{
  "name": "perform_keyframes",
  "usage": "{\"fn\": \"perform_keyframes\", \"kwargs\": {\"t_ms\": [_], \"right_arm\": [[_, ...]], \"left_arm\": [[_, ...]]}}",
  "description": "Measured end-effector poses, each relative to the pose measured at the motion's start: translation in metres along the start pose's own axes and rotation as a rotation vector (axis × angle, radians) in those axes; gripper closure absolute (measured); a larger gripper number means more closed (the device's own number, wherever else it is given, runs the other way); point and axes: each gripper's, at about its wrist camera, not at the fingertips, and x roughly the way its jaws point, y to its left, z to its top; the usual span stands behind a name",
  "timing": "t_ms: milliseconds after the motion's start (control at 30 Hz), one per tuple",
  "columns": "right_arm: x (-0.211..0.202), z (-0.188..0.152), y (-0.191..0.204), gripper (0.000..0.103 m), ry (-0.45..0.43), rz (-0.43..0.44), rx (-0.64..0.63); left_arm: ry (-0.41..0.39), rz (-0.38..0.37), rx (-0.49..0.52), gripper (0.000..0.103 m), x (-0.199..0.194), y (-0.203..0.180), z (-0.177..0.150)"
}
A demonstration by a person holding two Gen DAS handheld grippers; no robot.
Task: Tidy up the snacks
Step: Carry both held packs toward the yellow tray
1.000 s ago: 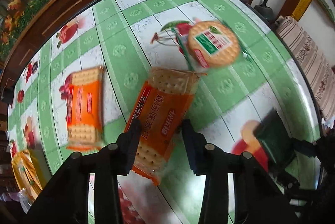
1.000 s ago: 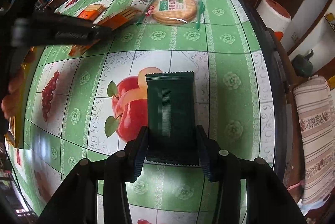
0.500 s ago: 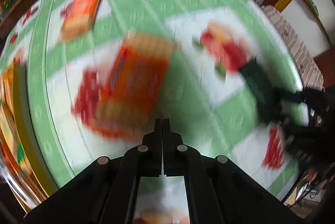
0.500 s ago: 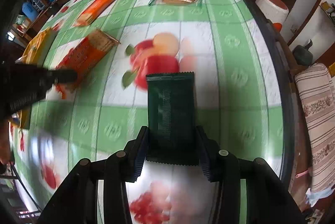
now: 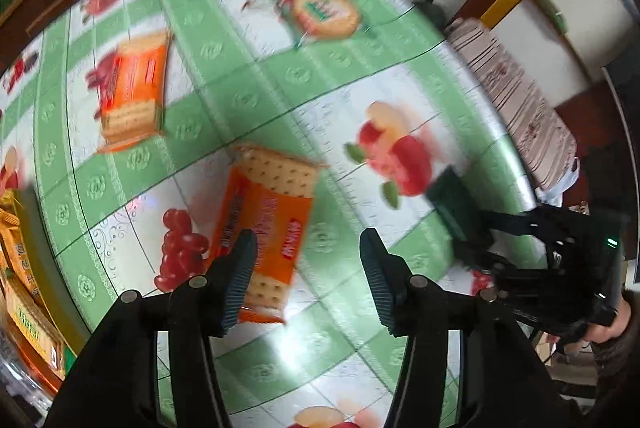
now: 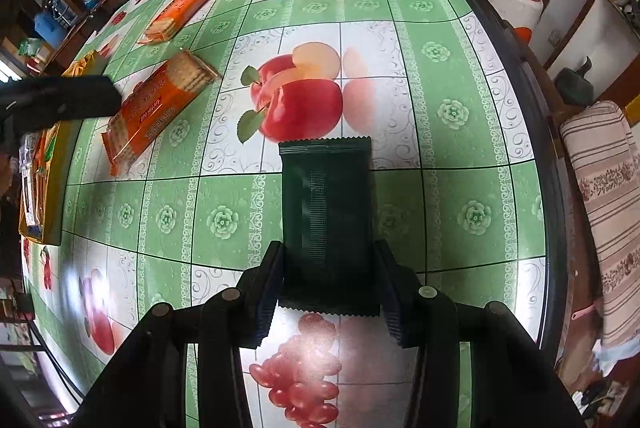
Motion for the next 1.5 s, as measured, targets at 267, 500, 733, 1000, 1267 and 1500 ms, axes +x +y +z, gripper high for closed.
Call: {"fn": "perform_keyframes", "kwargs": {"t_ms": [267, 500, 733, 1000, 1267, 1500], "right_arm": [[-0.001, 0.001, -0.006, 0.054, 0.010, 0.045, 0.016], [0.002, 0.009, -0.003, 0.054, 0.025, 0.030, -0.006], [0.004, 0.008, 0.007, 0.057, -0.012, -0.038, -0.070], [0.003, 0.001, 0.013, 0.058, -0.024, -0.031, -0.044], [-0.008, -0.013, 0.016, 0.058, -0.035, 0.007, -0.021], [-0.022, -0.034, 0.024, 0.058, -0.043, 0.072, -0.018]], "left_arm": [[0.058, 0.080, 0.006, 0.052, 0.028, 0.018, 0.008], [0.153, 0.099, 0.045, 0.037, 0.048, 0.012, 0.000], [0.100, 0.175, 0.134, 0.015, 0.058, -0.023, -0.028], [0.028, 0.190, 0.053, 0.049, 0.042, -0.027, -0.052], [-0.010, 0.186, 0.000, 0.049, 0.033, -0.029, -0.101], [-0.081, 0.172, -0.077, 0.049, 0.012, -0.037, -0.161]]}}
